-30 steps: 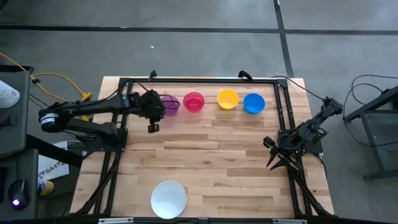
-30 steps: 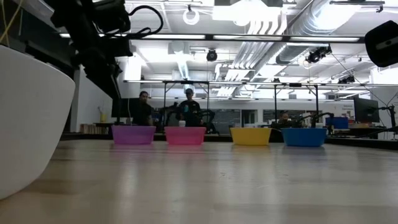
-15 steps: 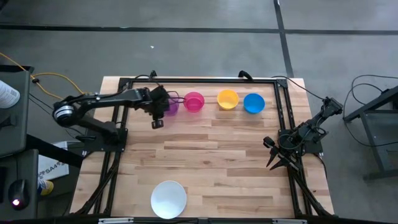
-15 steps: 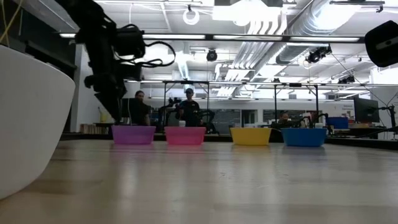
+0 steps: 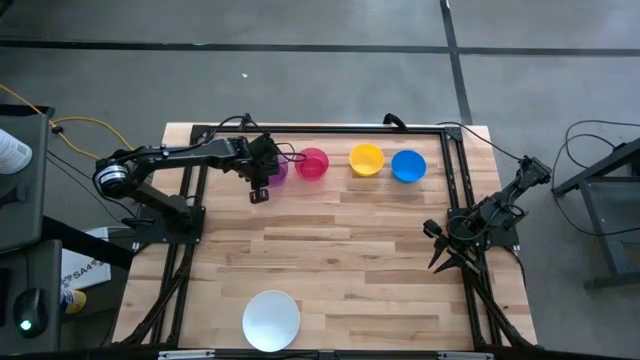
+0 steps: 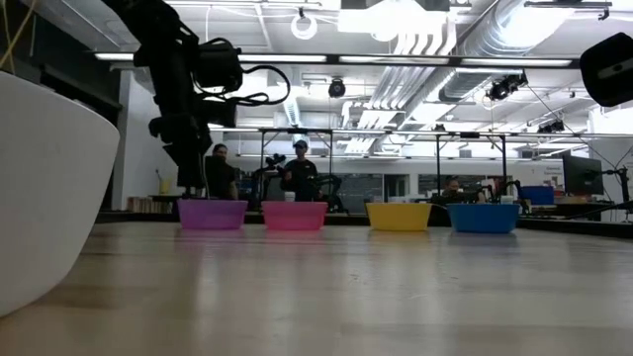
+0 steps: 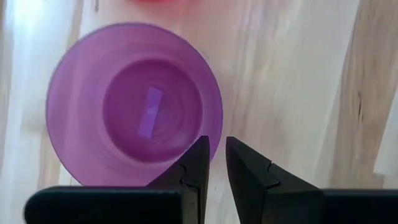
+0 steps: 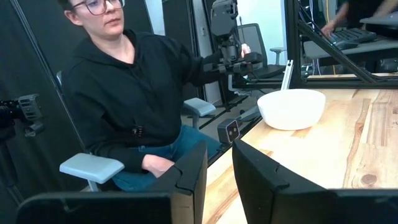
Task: Nest bowls inside each other
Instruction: Stack the purple bowl on the top of the white bowl
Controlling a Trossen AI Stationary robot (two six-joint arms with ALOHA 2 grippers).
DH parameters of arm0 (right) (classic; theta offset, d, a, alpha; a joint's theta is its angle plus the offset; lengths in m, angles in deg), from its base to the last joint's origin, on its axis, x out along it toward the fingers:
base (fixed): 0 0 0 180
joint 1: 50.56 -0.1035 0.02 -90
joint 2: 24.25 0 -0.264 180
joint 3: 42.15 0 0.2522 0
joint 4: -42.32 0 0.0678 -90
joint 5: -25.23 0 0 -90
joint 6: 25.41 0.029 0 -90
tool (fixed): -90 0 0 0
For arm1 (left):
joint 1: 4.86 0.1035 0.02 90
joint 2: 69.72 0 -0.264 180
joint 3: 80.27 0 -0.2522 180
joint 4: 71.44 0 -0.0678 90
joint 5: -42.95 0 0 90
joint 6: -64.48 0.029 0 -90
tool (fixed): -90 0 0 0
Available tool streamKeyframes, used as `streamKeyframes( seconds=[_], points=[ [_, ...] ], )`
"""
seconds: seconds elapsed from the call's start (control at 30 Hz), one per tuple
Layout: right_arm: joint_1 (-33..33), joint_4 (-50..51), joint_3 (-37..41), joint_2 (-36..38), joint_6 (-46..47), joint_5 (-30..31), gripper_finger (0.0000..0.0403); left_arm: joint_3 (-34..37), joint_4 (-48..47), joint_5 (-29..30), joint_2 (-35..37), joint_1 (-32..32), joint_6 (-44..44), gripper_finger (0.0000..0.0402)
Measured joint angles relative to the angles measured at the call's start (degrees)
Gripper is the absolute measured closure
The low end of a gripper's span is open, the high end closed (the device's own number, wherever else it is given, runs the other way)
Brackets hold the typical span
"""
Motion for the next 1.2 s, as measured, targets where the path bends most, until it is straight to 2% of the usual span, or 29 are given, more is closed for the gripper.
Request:
streamKeyframes(
  seconds=[0.5, 0.8, 1.03, 1.2],
  points=[
    [0.0, 0.0, 0.0, 0.0, 0.0, 0.0, 0.0332, 0.0, -2.6, -0.8, 0.0, 0.0, 9.2, 0.035],
    [0.0, 0.0, 0.0, 0.0, 0.0, 0.0, 0.0332, 0.0, -2.5, -0.9, 0.0, 0.0, 9.2, 0.035],
    [0.0, 0.0, 0.0, 0.0, 0.0, 0.0, 0.0332, 0.2, -2.1, 0.0, -4.4, 0.0, 9.3, 0.035],
    [0.0, 0.0, 0.0, 0.0, 0.0, 0.0, 0.0332, 0.2, -0.5, 4.2, -7.8, 0.0, 9.2, 0.035]
  ],
)
